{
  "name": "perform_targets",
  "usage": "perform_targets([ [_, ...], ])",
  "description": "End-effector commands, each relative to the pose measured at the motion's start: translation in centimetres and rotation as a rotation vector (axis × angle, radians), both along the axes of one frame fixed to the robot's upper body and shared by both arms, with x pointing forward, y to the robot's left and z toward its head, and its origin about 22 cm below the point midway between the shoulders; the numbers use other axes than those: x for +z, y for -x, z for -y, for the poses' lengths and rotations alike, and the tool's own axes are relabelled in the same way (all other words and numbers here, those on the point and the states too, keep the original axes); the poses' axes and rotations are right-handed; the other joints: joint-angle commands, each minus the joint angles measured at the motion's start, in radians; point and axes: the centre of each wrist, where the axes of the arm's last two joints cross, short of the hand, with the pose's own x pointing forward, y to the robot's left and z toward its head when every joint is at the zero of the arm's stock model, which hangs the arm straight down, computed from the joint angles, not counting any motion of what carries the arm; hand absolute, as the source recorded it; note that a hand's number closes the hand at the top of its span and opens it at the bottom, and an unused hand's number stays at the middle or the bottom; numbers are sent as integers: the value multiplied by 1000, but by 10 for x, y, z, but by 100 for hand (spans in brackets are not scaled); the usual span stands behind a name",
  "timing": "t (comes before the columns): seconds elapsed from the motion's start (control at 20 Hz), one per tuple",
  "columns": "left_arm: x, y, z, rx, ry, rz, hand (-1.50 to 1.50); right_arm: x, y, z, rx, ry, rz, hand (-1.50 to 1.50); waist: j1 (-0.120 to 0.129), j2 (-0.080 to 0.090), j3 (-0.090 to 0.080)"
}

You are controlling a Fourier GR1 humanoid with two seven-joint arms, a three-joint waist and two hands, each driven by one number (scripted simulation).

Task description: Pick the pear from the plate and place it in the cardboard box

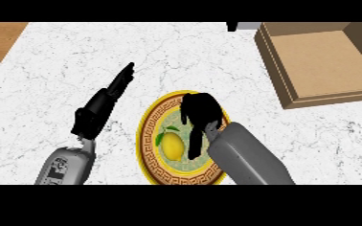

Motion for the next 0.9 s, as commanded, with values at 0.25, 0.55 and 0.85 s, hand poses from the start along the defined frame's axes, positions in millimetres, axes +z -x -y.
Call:
perform_targets([
  [0.25,-11,12,-14,60,-1,-13,0,20,8,218,122,24,217,150,-67,7,5],
  [0.55,3,11,-2,23,13,6,0,34,33,316,100,-14,464,150,-30,12,3],
  [0.85,-11,14,-22,37,-4,-2,0,78,62,347,74,-112,640,150,-31,9,1],
])
